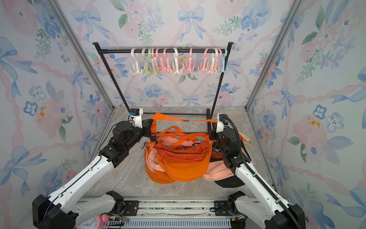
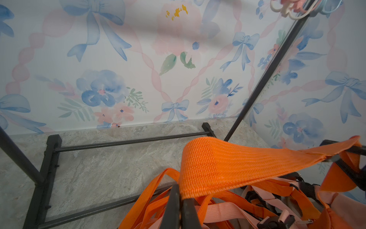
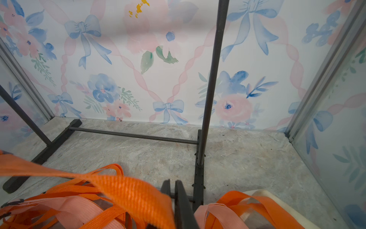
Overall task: Take the bag off the hook
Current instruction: Place the bag inside the bag.
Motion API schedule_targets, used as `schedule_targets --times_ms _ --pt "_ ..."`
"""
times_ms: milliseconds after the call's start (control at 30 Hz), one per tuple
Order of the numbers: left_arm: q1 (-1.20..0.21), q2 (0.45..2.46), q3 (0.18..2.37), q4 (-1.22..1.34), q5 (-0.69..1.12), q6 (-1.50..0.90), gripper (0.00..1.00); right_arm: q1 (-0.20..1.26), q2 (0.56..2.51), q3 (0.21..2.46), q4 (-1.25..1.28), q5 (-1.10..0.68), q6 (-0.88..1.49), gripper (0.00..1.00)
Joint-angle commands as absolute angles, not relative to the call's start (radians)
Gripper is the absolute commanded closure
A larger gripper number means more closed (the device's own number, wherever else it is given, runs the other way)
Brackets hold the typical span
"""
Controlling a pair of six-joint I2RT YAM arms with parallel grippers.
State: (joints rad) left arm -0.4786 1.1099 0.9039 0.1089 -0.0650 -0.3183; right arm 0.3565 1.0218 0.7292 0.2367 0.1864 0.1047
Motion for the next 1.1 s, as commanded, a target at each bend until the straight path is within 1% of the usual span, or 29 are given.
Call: schedule_targets --times_ms 0,100,300,367,400,433,467,500,533,600,633,700,800,833,900,1067 --pt "-0.476 1.154 0.881 0.207 -0.129 -0.359 1.00 0.324 1.063 0.702 0.340 0.189 0.165 0.87" --pt "-0.476 1.205 0.885 0.226 -0.164 -0.362 1.00 0.310 1.096 0.688 0.369 0.186 0.174 0.82" --pt "-0.474 1.298 0.896 0.232 -0.217 -0.371 0.99 0.271 1.138 0.661 0.402 0.154 0.206 0.68" --pt "-0.474 1.320 0.898 0.233 -0.224 -0.373 0.93 0.259 1.142 0.654 0.409 0.146 0.211 0.60" --pt "-0.474 1.329 0.900 0.232 -0.226 -0.372 0.88 0.253 1.146 0.653 0.410 0.142 0.214 0.55" --pt "-0.473 1.337 0.903 0.233 -0.221 -0.371 0.80 0.247 1.148 0.653 0.411 0.140 0.217 0.50" --pt "-0.472 1.343 0.906 0.233 -0.212 -0.367 0.73 0.243 1.151 0.652 0.410 0.134 0.219 0.43" --pt "-0.472 1.349 0.911 0.231 -0.203 -0.364 0.66 0.237 1.155 0.655 0.406 0.124 0.223 0.34" --pt "-0.472 1.352 0.914 0.230 -0.201 -0.365 0.61 0.233 1.157 0.661 0.399 0.115 0.226 0.28" --pt "-0.472 1.352 0.918 0.227 -0.202 -0.365 0.53 0.229 1.159 0.667 0.388 0.101 0.228 0.18" --pt "-0.472 1.351 0.920 0.224 -0.203 -0.368 0.50 0.224 1.157 0.670 0.384 0.097 0.229 0.15" --pt "-0.471 1.343 0.929 0.206 -0.208 -0.369 0.40 0.221 1.150 0.673 0.378 0.099 0.234 0.10" --pt "-0.469 1.316 0.939 0.175 -0.219 -0.370 0.21 0.210 1.131 0.683 0.355 0.109 0.244 0.03" --pt "-0.469 1.301 0.937 0.169 -0.223 -0.370 0.19 0.207 1.123 0.690 0.341 0.109 0.244 0.02" --pt "-0.467 1.271 0.935 0.153 -0.232 -0.365 0.18 0.202 1.107 0.707 0.301 0.118 0.243 0.00" --pt "-0.465 1.203 0.931 0.108 -0.246 -0.362 0.17 0.193 1.077 0.768 0.124 0.150 0.207 0.02"
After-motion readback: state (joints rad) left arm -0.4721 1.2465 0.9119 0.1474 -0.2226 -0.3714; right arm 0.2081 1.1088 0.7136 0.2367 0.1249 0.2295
